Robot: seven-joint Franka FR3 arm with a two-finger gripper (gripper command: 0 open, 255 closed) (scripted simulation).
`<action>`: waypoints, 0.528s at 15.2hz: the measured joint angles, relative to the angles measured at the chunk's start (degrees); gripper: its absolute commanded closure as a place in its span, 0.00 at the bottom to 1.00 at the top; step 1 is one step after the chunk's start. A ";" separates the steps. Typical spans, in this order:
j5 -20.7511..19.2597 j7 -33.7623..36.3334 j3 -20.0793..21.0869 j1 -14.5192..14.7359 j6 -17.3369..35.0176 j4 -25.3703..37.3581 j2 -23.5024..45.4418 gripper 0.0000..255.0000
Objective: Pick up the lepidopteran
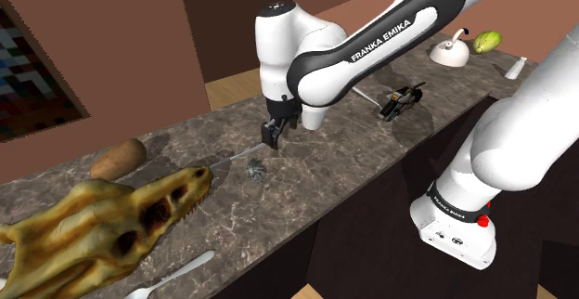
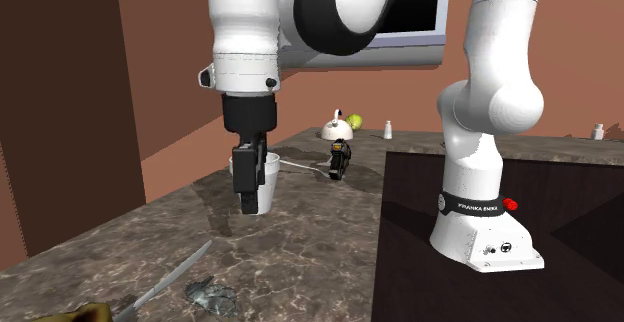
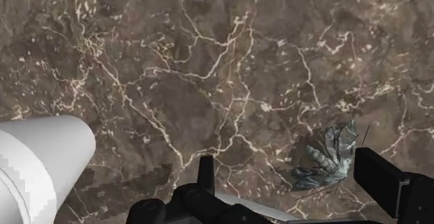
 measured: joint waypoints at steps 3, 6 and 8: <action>-3.23 4.42 1.21 0.63 2.28 3.29 6.96 0.00; -7.06 9.12 1.58 2.16 4.25 7.17 14.37 0.00; -9.23 11.53 1.29 3.34 4.86 10.04 18.80 0.00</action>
